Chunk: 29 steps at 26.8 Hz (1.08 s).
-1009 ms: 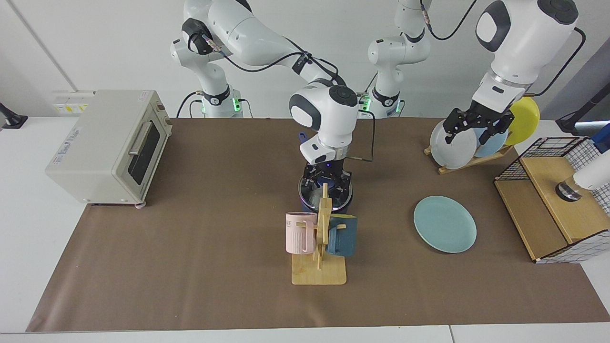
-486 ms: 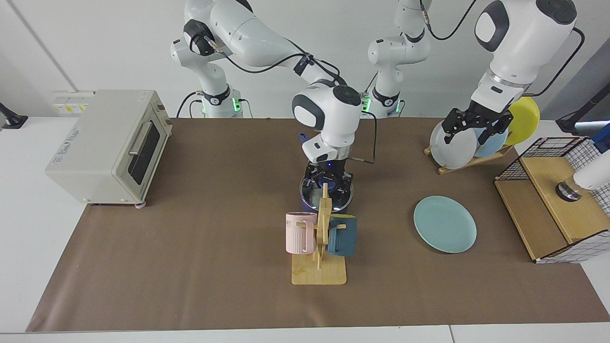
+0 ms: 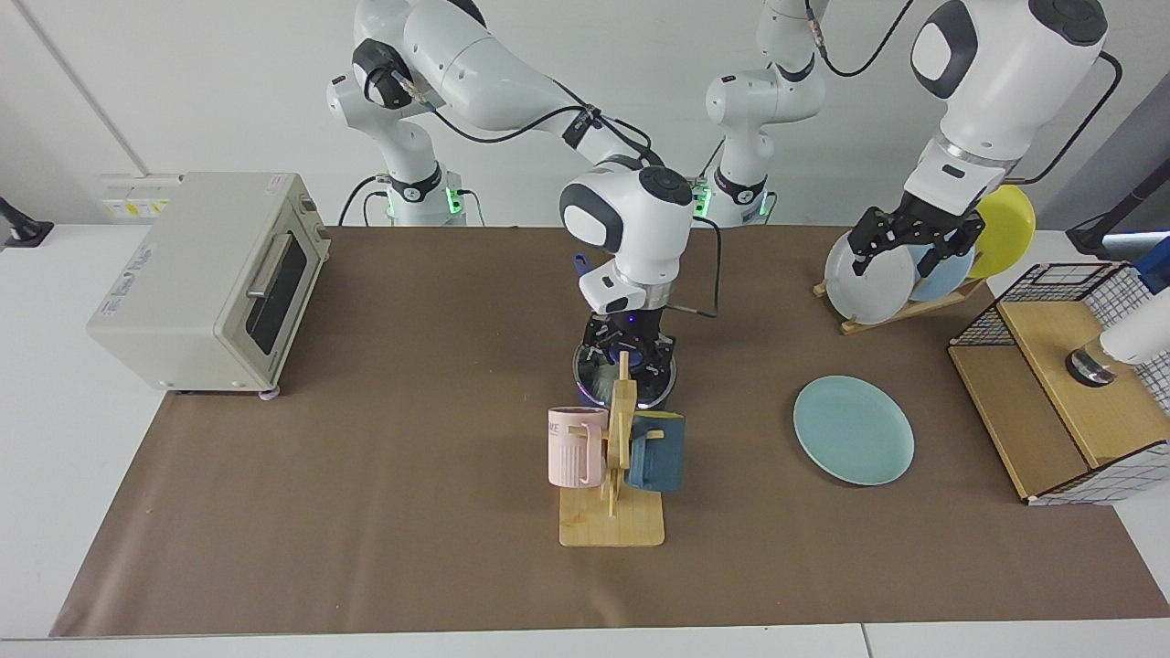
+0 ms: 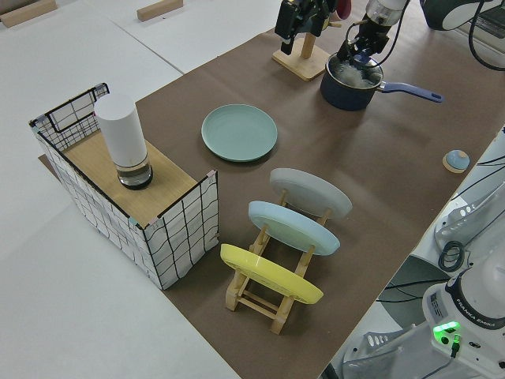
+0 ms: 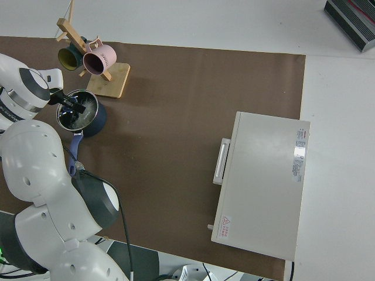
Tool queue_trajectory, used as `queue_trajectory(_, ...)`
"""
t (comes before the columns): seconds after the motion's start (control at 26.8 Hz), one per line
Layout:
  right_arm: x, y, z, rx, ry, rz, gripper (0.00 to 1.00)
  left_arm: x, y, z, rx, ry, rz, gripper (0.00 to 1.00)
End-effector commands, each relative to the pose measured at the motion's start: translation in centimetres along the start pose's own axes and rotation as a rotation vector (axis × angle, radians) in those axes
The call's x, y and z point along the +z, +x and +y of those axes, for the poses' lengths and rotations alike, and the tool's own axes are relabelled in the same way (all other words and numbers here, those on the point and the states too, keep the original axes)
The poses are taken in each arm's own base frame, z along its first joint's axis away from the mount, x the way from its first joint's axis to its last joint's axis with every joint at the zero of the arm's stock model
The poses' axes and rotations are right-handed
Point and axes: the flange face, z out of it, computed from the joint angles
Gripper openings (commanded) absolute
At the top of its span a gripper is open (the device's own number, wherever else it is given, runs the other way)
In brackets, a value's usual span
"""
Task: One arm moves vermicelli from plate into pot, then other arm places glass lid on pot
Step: 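Lower the glass lid onto the pot with the right gripper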
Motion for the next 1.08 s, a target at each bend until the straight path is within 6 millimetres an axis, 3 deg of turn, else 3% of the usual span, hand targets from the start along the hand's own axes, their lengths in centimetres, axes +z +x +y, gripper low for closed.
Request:
queue_trajectory(0.0, 0.9, 0.1, -0.4, 0.023, -0.001, 0.029, 0.0, -0.5, -0.7, 0.1, 0.009, 0.014, 0.0, 1.0)
queue_trajectory(0.26, 1.0, 0.1, -0.4, 0.023, -0.002, 0.026, 0.0, -0.5, -0.7, 0.4, 0.014, 0.013, 0.0, 1.0)
queue_trajectory(0.3, 1.0, 0.3, -0.3, 0.025, -0.001, 0.025, 0.11, -0.5, -0.7, 0.5, 0.017, 0.013, -0.001, 1.0)
queue_trajectory(0.34, 1.0, 0.3, -0.3, 0.025, 0.001, 0.025, 0.37, -0.5, -0.7, 0.4, 0.014, 0.013, 0.0, 1.0)
queue_trajectory(0.37, 1.0, 0.6, -0.2, 0.029, 0.006, 0.026, 0.76, -0.5, -0.7, 0.5, 0.017, 0.013, -0.001, 1.0)
queue_trajectory(0.41, 0.9, 0.6, -0.3, 0.027, 0.013, 0.028, 1.0, -0.5, -0.7, 0.4, 0.015, 0.013, 0.0, 1.0)
queue_trajectory(0.67, -0.7, 0.9, -0.4, 0.004, 0.025, 0.033, 1.0, -0.5, -0.7, 0.5, 0.015, 0.013, 0.0, 1.0)
queue_trajectory(0.9, -3.7, 0.5, -0.4, -0.012, 0.034, 0.018, 1.0, -0.5, -0.7, 0.5, 0.017, 0.013, 0.0, 1.0)
queue_trajectory(1.05, -6.9, 0.8, 0.4, -0.016, 0.037, 0.014, 1.0, -0.5, -0.7, 0.5, 0.017, 0.013, 0.0, 1.0)
